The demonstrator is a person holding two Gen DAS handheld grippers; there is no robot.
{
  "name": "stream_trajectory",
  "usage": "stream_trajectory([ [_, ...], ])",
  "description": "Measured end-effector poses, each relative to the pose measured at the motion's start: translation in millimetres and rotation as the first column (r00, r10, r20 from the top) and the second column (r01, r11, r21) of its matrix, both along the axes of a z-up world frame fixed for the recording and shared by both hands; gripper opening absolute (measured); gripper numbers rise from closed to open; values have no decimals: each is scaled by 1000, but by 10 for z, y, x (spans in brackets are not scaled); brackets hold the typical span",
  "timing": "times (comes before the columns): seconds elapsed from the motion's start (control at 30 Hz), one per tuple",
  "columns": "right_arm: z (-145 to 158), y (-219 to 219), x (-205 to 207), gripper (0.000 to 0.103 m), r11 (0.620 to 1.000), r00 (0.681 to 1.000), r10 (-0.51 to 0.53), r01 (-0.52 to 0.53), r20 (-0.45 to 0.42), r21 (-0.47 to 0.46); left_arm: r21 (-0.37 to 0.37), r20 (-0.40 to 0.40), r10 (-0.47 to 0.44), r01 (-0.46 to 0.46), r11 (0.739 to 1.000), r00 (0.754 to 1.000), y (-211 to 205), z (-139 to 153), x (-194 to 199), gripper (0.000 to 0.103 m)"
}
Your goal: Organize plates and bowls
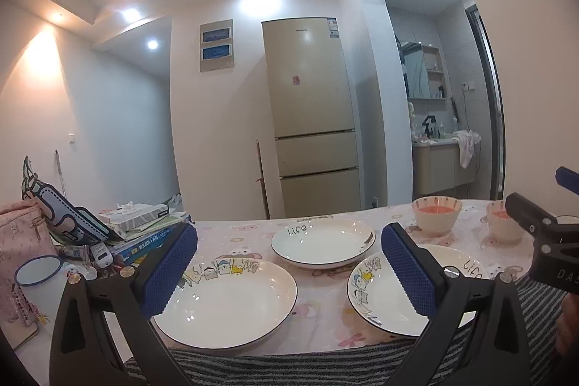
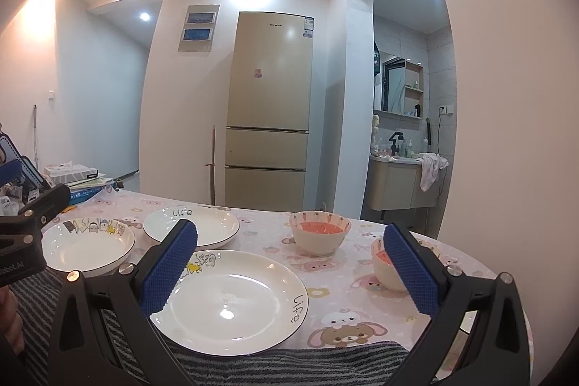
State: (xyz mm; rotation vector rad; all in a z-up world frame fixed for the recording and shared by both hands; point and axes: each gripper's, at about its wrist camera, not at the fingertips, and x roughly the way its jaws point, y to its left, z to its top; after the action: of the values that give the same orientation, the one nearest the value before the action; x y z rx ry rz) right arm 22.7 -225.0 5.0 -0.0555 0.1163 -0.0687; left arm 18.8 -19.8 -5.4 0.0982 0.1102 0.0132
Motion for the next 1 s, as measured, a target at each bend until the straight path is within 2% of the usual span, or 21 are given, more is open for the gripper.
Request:
stream_trajectory([
  [0.43,23,-10,-41,103,1000,1000,7,-7,21,11,-15,-13,16,-16,1000,1000,20,-20,57,103],
  [0.6,13,-104,-11,102,999,1000,12,-12,16,50,-38,15,17,-17,999,1000,82,70,-43,103],
  [0.67,15,-121,-12,99,998,999,29,-30,16,58,-27,9,14,-14,1000,1000,91,125,-81,103],
  [0.73,37,-101,-20,99,999,1000,20,-21,17,41,-4,13,59,-59,998,998,79,170,-143,103],
  [0.83,115,-69,-108,98,1000,1000,13,-13,24,12,-38,8,45,-44,998,999,110,230,-230,103],
  [1.0,410,-210,-314,98,994,997,71,-72,6,84,-66,5,10,-10,998,1000,219,472,-343,103],
])
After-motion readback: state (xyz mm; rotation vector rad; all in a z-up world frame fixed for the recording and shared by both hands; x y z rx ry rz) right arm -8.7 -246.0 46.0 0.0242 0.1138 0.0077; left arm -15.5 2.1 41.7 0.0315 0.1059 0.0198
